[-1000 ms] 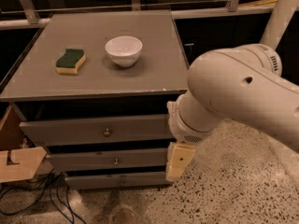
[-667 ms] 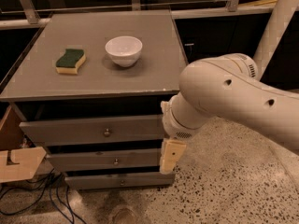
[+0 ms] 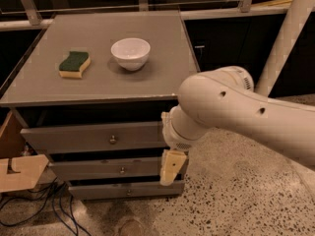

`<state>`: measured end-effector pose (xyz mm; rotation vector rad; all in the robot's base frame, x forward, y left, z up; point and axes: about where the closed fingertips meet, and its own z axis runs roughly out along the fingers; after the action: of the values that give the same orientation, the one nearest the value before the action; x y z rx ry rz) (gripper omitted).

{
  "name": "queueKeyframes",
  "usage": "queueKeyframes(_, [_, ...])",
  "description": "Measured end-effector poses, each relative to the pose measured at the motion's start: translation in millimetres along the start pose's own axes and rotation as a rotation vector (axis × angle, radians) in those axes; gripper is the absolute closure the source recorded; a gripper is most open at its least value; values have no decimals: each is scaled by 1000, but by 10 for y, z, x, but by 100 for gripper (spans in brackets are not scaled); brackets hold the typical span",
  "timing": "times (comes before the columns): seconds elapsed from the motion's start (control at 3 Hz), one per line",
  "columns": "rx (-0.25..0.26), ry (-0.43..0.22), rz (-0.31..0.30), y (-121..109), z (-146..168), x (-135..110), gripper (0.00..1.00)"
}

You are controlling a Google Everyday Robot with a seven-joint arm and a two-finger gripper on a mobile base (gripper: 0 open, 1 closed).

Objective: Open top drawer

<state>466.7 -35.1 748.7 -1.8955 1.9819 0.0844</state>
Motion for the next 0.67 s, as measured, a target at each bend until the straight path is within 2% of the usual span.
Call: queueKeyframes(0.67, [3,-8,-44,-160,430,-122,0])
